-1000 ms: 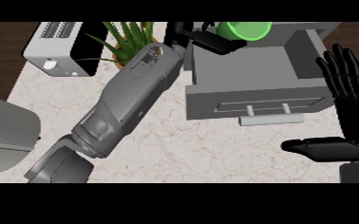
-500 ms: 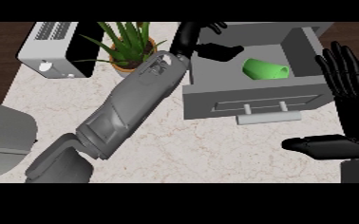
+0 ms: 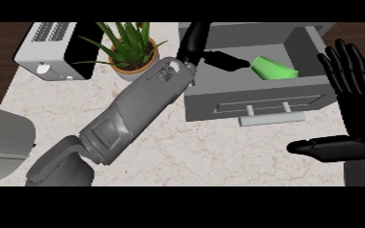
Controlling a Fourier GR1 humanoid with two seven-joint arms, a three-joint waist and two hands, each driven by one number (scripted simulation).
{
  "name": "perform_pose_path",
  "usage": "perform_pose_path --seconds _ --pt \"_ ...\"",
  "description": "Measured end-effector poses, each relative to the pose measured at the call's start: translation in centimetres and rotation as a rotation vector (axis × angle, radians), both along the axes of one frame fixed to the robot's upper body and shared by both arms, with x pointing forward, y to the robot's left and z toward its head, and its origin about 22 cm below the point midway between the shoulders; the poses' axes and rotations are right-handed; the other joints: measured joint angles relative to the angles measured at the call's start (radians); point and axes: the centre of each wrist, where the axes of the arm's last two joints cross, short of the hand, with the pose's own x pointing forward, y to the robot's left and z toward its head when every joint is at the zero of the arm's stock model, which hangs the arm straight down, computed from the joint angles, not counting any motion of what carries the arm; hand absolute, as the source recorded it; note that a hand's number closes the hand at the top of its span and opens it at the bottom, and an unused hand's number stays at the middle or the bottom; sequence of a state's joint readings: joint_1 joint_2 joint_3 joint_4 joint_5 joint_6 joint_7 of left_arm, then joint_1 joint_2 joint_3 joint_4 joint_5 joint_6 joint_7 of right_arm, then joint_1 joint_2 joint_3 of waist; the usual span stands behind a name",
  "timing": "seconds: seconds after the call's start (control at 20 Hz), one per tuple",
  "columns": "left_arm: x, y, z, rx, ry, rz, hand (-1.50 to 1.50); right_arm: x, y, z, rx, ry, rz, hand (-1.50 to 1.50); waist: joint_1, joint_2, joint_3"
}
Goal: Pick up the cup, place it into the drawer and close the drawer
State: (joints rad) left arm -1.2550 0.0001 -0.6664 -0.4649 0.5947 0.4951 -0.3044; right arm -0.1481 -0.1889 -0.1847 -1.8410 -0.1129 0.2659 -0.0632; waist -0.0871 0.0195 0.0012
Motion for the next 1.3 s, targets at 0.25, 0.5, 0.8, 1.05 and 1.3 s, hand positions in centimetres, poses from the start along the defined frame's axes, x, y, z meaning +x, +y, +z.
perform_pose_path --seconds 0.25,0.5,0.8,1.05,1.3 --pt "-0.3 -0.5 0.8 -0.081 -0.051 -0.019 -1.50 -0.9 -0.1 0.4 0.062 0.015 0.097 1.50 0.014 -0.006 0.000" --pt "0.1 -0.7 2.9 -0.157 -0.069 -0.027 -1.50 -2.2 -0.7 1.1 -0.040 0.010 0.145 1.50 0.044 -0.014 -0.001" --pt "0.2 0.3 4.1 -0.222 -0.050 -0.016 -1.50 -3.4 -0.4 1.9 -0.225 0.039 0.161 1.50 0.077 -0.022 -0.001" --pt "0.6 3.6 5.0 -0.260 -0.042 0.019 -1.50 -3.9 -0.2 1.9 -0.351 0.053 0.114 1.50 0.093 -0.025 -0.001" --pt "0.4 7.7 4.7 -0.295 -0.035 0.047 -1.50 -3.6 1.5 0.7 -0.432 0.079 0.054 1.50 0.103 -0.025 -0.001"
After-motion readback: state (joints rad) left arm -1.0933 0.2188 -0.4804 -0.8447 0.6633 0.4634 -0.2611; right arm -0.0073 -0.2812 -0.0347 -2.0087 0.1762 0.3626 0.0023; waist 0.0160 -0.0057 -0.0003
